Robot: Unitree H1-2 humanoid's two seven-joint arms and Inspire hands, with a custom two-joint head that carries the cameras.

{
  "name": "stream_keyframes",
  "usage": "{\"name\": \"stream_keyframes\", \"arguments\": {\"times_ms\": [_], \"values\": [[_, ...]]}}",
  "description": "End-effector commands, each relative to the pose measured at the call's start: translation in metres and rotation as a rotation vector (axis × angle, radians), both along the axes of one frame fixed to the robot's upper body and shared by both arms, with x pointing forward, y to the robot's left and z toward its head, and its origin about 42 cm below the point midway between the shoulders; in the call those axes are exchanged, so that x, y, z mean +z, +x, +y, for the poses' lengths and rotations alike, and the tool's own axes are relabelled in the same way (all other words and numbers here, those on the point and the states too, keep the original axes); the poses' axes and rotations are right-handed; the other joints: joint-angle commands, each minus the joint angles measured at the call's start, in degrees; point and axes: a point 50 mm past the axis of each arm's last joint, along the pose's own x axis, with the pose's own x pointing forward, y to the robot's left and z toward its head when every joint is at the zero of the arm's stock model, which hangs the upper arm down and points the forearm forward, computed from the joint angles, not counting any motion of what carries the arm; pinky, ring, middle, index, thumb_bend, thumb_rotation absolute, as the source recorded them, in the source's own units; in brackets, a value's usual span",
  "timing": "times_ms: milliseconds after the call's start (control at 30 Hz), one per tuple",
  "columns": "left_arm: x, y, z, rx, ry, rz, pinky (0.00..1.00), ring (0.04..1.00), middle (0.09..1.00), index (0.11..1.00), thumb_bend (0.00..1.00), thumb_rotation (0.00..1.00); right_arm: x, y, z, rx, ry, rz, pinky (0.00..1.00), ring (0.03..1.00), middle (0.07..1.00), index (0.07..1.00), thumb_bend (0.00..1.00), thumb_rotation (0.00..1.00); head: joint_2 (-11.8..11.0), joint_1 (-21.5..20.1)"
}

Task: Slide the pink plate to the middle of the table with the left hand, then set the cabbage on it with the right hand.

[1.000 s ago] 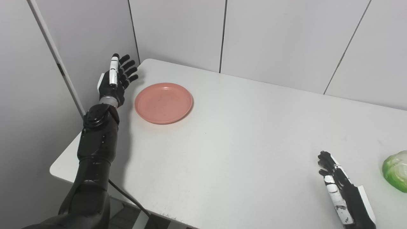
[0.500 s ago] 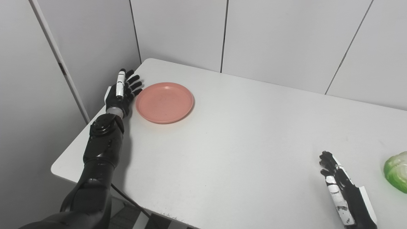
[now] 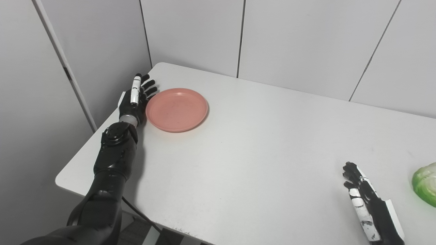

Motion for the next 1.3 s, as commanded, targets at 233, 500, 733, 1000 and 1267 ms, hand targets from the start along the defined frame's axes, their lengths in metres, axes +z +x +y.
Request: {"name": "stream_keyframes", "arguments": {"times_ms": [233,500,733,1000,1267], "values": [[0.001,0.000,-0.034,-0.111,-0.027,-0.036,0.82,0.844,0.859,0.848,0.41,1.00,-0.005,-0.004,-0.006,-0.026,-0.020,0.024,0.87,0.902,0.899,0.899,0.29,1.00,0.4,-0.5],[-0.005,-0.004,-0.065,-0.178,-0.044,0.001,0.85,0.862,0.872,0.857,0.40,1.00,-0.007,-0.005,-0.005,-0.032,-0.017,0.027,0.87,0.901,0.897,0.893,0.31,1.00,0.8,-1.4],[-0.011,-0.008,-0.087,-0.259,-0.083,0.016,0.86,0.865,0.875,0.861,0.40,1.00,-0.006,-0.005,0.000,-0.027,-0.006,0.026,0.87,0.900,0.902,0.895,0.32,1.00,1.5,-3.2],[-0.012,-0.014,-0.120,-0.367,-0.147,0.015,0.84,0.862,0.873,0.864,0.41,1.00,-0.004,-0.006,0.006,-0.039,-0.024,0.020,0.85,0.894,0.889,0.886,0.35,1.00,2.5,-5.7],[-0.008,-0.026,-0.165,-0.503,-0.174,0.021,0.84,0.860,0.871,0.863,0.40,1.00,-0.004,-0.006,0.013,-0.042,-0.021,0.028,0.86,0.893,0.891,0.889,0.36,1.00,3.4,-8.8]]}}
